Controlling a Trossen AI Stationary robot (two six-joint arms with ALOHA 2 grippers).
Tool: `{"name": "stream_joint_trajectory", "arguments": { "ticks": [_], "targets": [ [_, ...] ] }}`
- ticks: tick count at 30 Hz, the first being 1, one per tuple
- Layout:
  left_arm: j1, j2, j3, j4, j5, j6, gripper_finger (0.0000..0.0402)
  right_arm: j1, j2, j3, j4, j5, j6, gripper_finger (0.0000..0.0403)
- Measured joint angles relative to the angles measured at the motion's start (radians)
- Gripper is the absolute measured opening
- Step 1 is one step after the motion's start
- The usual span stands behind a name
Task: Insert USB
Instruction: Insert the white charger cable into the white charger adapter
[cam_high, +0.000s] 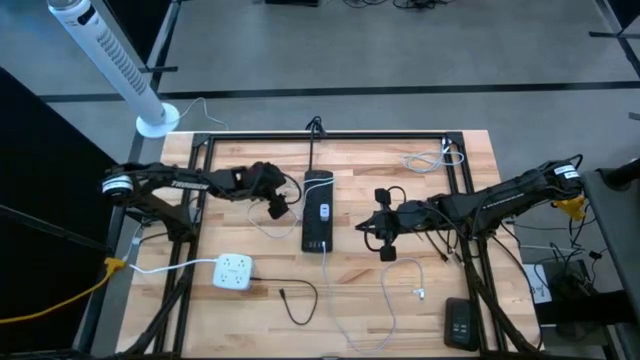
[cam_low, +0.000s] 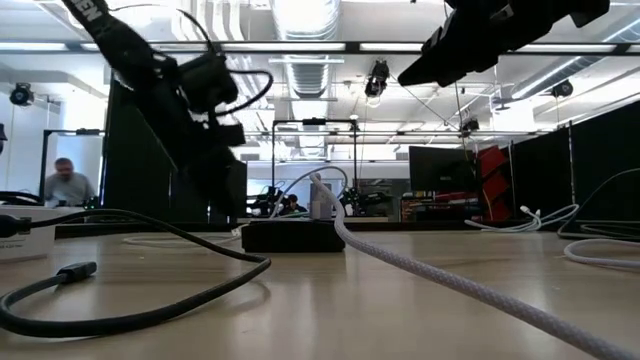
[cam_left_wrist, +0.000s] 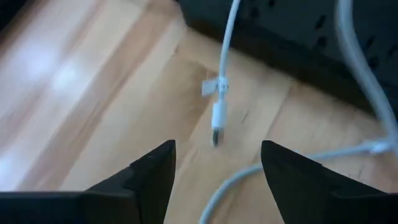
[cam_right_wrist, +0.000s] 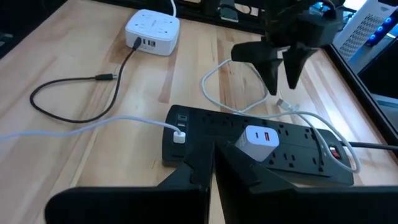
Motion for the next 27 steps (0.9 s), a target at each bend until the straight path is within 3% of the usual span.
{"name": "stream_joint_trajectory", "arguments": {
  "ticks": [10, 20, 23, 27],
  "targets": [
    [0.02, 0.058, -0.051, 0.15, 0.028, 0.03, 0.0168, -0.003, 0.0, -0.001, 0.002, 0.0, -0.001, 0.0],
    [0.023, 0.25, 0.025, 0.232, -0.036, 0.048, 0.0172, -0.002, 0.0, -0.001, 0.0, 0.0, 0.002, 0.0],
    [0.02, 0.265, 0.053, 0.212, -0.021, 0.081, 0.0138, -0.002, 0.0, -0.001, -0.002, 0.0, -0.002, 0.0],
    [0.013, 0.244, 0.104, 0.115, 0.02, 0.104, 0.0042, -0.002, 0.0, -0.002, -0.013, -0.001, -0.003, 0.0]
  ]
}}
